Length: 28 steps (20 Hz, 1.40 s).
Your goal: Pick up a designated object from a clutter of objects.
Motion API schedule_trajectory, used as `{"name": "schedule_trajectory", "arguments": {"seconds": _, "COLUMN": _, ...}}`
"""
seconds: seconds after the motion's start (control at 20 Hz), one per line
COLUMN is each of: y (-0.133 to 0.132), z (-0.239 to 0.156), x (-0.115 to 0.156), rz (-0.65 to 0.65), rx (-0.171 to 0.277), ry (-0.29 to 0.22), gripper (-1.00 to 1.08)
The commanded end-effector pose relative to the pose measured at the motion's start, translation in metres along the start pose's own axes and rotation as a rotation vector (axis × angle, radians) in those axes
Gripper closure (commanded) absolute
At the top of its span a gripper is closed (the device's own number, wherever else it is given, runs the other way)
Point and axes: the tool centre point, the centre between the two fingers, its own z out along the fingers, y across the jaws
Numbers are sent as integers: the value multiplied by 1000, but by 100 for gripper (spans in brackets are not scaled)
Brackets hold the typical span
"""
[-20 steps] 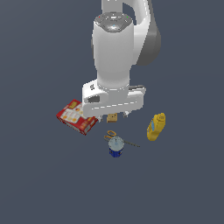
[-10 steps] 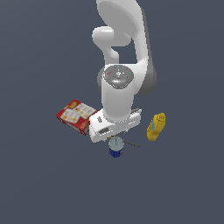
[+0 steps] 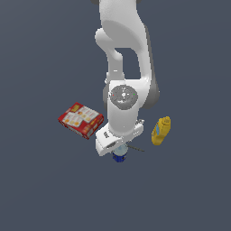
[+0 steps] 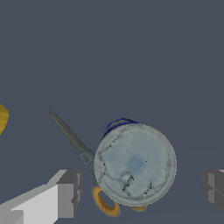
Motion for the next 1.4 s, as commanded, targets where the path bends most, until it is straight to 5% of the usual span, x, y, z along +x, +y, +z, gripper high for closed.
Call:
{"name": "schedule_trajectory", "arguments": {"seconds": 0.0, "y": 0, "z": 2, "x": 1, "rz": -7, "rx": 0, "ry": 1, "gripper": -92}}
{"name": "schedule_trajectory", "arguments": {"seconds": 0.9, "y": 0, "z": 52, "x": 1, "rz": -7, "rx": 0, "ry": 0, "gripper": -92}}
{"name": "schedule_trajectory", "arguments": {"seconds": 0.95, "y": 0, "z": 52, "x": 1, "rz": -7, "rx": 0, "ry": 0, "gripper": 108}}
{"name": "schedule_trajectory", "arguments": {"seconds": 1.35, "y": 0, "z": 52, "x": 1, "rz": -7, "rx": 0, "ry": 0, "gripper": 108}}
